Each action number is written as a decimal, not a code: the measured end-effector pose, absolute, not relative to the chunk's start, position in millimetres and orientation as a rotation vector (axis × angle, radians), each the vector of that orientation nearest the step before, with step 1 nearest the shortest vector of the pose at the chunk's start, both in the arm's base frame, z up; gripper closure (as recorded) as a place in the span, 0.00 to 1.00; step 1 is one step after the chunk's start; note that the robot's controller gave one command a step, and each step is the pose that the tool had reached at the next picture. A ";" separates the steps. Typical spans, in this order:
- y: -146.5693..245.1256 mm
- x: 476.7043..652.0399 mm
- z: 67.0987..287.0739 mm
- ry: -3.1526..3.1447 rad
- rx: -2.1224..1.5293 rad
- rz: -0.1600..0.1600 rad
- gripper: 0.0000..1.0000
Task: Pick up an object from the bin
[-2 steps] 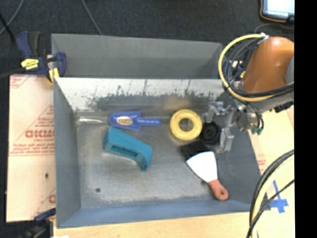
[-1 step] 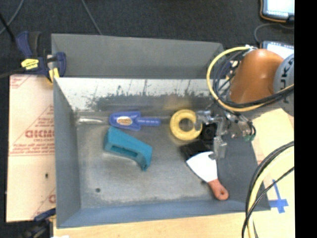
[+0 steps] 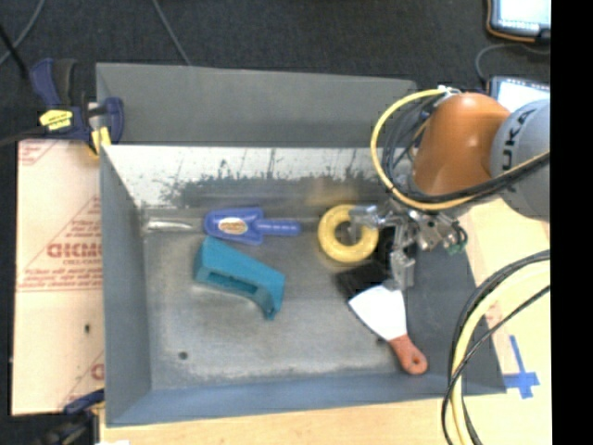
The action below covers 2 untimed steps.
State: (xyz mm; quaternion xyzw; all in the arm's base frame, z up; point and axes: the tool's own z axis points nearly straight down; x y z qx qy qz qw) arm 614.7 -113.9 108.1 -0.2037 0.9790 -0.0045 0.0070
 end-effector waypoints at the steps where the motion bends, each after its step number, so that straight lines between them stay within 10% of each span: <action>1: -108.0 618.7 90.1 3.061 -0.673 -0.009 0.00; 2: -92.6 625.5 73.0 2.853 -1.273 -0.024 1.00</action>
Offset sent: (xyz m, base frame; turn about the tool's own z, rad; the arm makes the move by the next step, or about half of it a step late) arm 0.0084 0.0230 -0.0381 -0.4329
